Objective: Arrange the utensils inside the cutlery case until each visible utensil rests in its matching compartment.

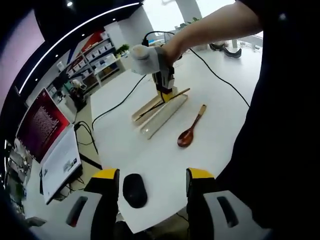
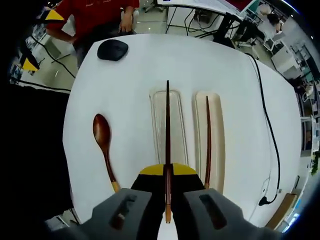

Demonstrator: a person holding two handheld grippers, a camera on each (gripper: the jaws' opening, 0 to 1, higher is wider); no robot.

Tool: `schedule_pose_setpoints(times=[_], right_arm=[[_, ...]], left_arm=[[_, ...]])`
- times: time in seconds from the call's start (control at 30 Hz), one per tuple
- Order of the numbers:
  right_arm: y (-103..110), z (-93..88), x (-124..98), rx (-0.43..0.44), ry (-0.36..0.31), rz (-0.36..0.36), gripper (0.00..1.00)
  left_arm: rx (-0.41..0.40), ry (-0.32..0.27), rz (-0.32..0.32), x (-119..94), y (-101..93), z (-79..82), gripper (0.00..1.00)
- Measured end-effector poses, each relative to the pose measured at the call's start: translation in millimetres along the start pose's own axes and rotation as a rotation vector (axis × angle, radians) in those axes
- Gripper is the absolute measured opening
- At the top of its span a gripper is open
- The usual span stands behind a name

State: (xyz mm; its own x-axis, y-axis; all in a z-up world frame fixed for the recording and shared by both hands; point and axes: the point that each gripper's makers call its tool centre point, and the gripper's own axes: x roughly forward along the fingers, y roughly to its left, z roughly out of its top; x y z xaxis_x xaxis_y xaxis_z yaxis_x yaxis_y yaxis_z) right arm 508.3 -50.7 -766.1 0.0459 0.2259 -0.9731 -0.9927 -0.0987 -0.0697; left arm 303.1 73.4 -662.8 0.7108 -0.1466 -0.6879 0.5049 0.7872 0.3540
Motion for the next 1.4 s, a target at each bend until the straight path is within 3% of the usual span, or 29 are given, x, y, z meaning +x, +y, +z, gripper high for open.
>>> schedule_pose_setpoints(times=[0.17,0.43,1.0,1.2,1.4], right_arm=[[-14.4,-2.9,-1.2,0.024,0.022,-0.043,0.0],[-21.3,-3.2,0.2,0.019,0.03,-0.053,0.0],[-43.3,-3.1,-3.0,0.038,0.041,-0.075,0.0],[-51.9,-0.9,2.4,0.026,0.037,-0.128,0.0],[-56.7,-3.1,6.8,0.041,0.051,-0.118,0.0]], left_arm=[[-0.012,0.002,-0.008,2.3,-4.0,-3.4,0.55],[-0.037,-0.008,-0.02,9.0,-6.1,-4.4,0.55],[-0.028,-0.013,-0.096,29.5,-14.5,-5.8,0.55],[-0.023,-0.017,-0.137,37.1,-19.7,-5.3,0.55],[-0.036,-0.02,-0.146,42.9,-11.9,-7.6,0.55]])
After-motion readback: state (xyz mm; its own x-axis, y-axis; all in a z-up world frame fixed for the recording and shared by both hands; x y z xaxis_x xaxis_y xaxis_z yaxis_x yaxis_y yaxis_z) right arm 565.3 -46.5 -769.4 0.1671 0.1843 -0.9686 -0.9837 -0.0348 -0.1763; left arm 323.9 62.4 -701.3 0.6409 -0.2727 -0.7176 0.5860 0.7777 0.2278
